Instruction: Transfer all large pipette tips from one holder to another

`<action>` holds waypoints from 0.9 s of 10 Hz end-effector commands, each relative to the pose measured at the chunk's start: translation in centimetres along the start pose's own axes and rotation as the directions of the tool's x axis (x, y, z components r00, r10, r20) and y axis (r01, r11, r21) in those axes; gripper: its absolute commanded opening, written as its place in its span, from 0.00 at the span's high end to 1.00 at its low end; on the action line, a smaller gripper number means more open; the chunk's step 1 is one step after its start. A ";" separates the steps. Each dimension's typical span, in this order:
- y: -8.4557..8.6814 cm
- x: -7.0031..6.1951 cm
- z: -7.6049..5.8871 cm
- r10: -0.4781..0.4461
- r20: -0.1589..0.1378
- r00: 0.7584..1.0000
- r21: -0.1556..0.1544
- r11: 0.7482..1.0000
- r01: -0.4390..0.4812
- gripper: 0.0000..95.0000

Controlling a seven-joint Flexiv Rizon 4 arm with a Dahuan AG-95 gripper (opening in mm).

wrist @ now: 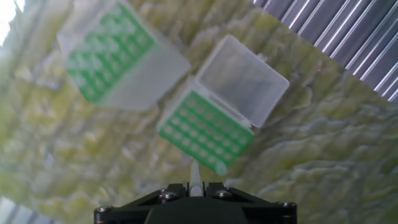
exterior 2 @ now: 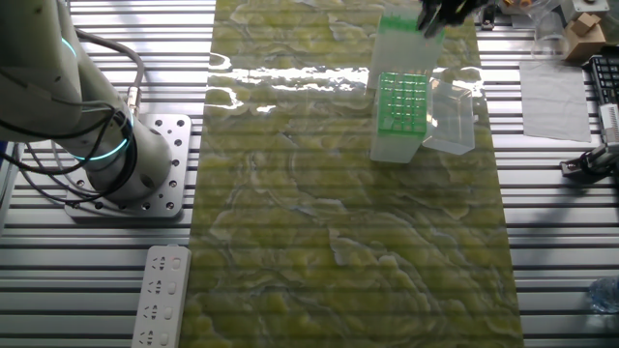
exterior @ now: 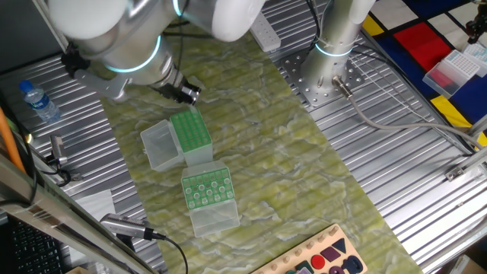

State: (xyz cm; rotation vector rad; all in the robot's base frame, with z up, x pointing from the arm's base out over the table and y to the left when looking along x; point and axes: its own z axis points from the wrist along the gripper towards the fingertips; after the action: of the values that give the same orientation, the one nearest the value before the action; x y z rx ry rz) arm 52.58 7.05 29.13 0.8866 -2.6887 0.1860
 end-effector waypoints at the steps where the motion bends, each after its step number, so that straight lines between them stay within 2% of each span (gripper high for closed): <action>1: -0.6 0.3 0.7 -0.013 0.007 1.000 0.007 1.000 0.012 1.00; 5: -0.6 0.6 1.3 -0.012 0.023 1.000 0.009 1.000 0.012 1.00; 9: -0.3 0.5 1.9 -0.004 0.033 0.999 0.008 1.000 0.004 1.00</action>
State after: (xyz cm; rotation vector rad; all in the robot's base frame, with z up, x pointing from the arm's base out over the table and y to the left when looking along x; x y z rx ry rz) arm 51.77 6.01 27.45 0.9052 -2.7177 0.1823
